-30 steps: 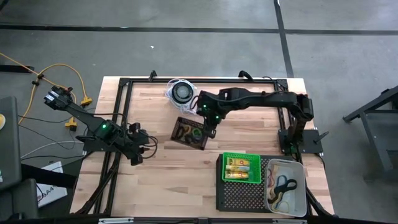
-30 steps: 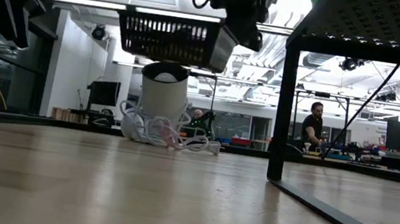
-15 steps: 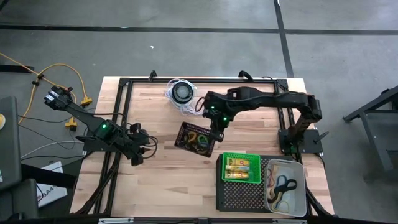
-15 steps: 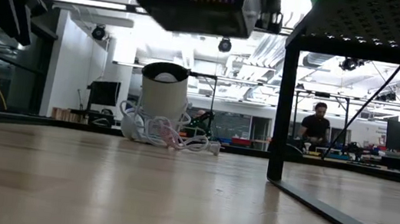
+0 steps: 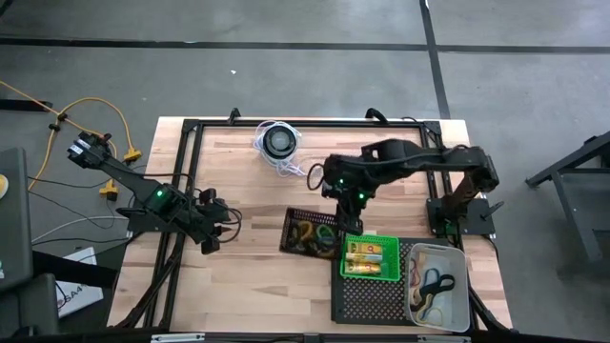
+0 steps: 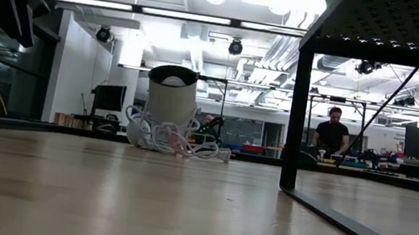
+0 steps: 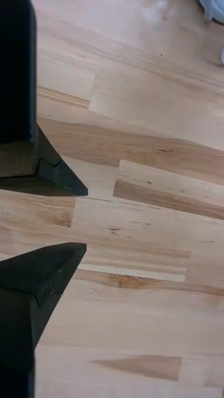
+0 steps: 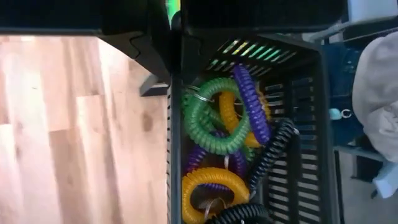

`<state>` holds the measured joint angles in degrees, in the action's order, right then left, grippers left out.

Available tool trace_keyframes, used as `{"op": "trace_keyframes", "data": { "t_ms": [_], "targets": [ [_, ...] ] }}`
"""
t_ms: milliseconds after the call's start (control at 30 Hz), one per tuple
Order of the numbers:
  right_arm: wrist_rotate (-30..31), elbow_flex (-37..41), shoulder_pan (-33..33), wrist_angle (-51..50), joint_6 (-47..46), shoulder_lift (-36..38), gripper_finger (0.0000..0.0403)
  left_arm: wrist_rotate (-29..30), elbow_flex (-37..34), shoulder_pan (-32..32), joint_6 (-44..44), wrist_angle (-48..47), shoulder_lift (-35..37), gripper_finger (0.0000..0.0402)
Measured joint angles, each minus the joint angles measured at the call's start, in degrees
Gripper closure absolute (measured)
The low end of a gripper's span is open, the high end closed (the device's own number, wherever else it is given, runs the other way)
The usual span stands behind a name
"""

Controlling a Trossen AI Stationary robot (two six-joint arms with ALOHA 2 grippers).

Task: Pick & Place Office Desk Supplies
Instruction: Put the black bin on the shelf

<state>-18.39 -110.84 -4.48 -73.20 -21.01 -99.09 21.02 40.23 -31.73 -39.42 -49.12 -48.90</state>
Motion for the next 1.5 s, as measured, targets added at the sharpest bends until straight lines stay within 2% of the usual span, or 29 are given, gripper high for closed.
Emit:
{"op": "trace_keyframes", "data": {
  "t_ms": [300,733,1067,1233,1500],
  "targets": [
    [-0.7,-0.3,-9.7,0.2,-1.7,0.0,0.04,0.0,0.0,0.0,0.0,0.0,0.0,0.0277],
    [10.8,-0.2,-27.5,-3.1,-18.2,1.2,0.04,0.0,0.0,0.0,0.0,-0.1,0.0,0.0277],
    [16.2,-0.2,-35.4,-6.5,-27.5,1.4,0.04,0.0,0.0,0.0,0.0,-0.1,0.0,0.0277],
    [17.0,3.4,-38.0,-4.7,-31.0,2.3,0.04,0.0,0.0,0.0,0.0,-0.1,0.0,0.0277],
    [17.4,14.1,-39.9,2.8,-36.4,8.5,0.04,0.0,0.0,0.0,0.0,-0.1,0.0,0.0277]
  ]
}}
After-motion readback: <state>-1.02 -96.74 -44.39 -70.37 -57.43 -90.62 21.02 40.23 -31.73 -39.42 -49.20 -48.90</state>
